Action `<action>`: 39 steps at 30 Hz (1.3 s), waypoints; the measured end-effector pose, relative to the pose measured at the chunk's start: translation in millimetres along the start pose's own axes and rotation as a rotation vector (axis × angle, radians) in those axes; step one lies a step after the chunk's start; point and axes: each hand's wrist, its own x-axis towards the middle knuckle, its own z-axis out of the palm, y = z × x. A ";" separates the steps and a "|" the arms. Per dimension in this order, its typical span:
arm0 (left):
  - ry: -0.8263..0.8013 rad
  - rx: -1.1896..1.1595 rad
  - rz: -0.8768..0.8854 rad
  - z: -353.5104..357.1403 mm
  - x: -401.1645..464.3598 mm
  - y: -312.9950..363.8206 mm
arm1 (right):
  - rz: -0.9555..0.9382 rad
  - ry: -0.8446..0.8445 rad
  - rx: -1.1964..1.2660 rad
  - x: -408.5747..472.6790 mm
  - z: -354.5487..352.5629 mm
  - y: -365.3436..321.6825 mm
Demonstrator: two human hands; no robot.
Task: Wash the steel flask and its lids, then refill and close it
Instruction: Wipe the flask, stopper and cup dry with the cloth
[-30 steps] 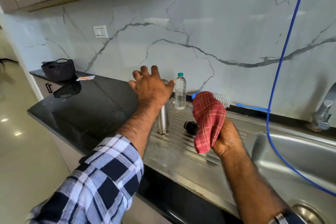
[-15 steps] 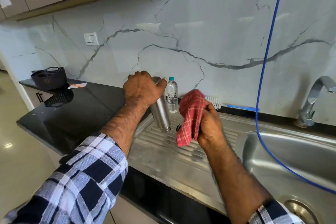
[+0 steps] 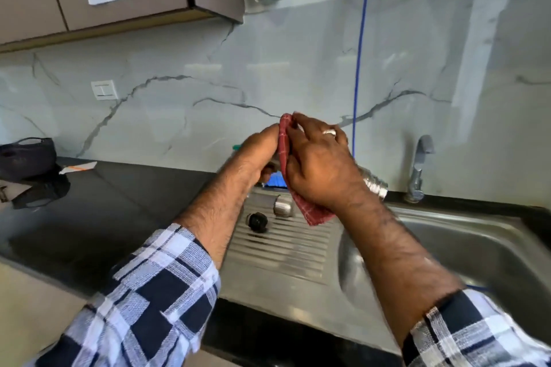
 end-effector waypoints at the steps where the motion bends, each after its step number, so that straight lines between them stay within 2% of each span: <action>1: -0.027 -0.051 -0.029 13.7 0.0 -6.8 | 0.012 -0.034 -0.036 -5.4 -5.0 6.8; 6: -0.127 -0.260 -0.206 79.0 -11.4 -26.8 | 0.134 -0.086 -0.122 -38.3 -21.7 37.1; 9: -0.111 -0.304 -0.243 101.4 -18.7 -33.9 | 0.061 -0.259 -0.121 -52.0 -25.5 59.4; 12: -0.028 -0.226 -0.162 113.8 -15.9 -36.9 | 0.046 -0.408 -0.111 -62.9 -28.7 71.0; 17: 0.054 0.044 0.011 127.9 -15.5 -33.8 | 0.205 -0.327 -0.225 -68.4 -24.2 79.4; 20: 0.089 0.202 0.091 133.5 -18.2 -30.9 | 0.267 -0.319 -0.189 -72.4 -26.8 82.9; 23: 0.114 0.252 0.140 139.2 -18.9 -31.2 | 0.312 -0.343 -0.145 -71.2 -33.4 85.4; 26: 0.144 0.319 0.307 143.7 -21.8 -31.6 | 0.441 -0.440 0.035 -66.4 -42.1 96.8; 29: 0.125 0.345 0.495 142.1 -24.6 -31.7 | 0.553 -0.557 0.470 -70.0 -45.5 115.8; 31: 0.093 0.364 0.561 141.9 -24.2 -32.2 | 0.577 -0.628 0.686 -77.6 -43.4 126.3; 33: 0.097 0.390 0.570 144.1 -24.0 -33.6 | 0.604 -0.659 0.778 -86.1 -38.4 131.2; 36: 0.138 0.420 0.448 147.1 -21.7 -36.1 | 0.614 -0.589 0.677 -95.5 -29.8 129.1; 39: 0.169 0.364 0.262 146.3 -16.5 -38.4 | 0.503 -0.484 0.282 -105.1 -21.1 120.6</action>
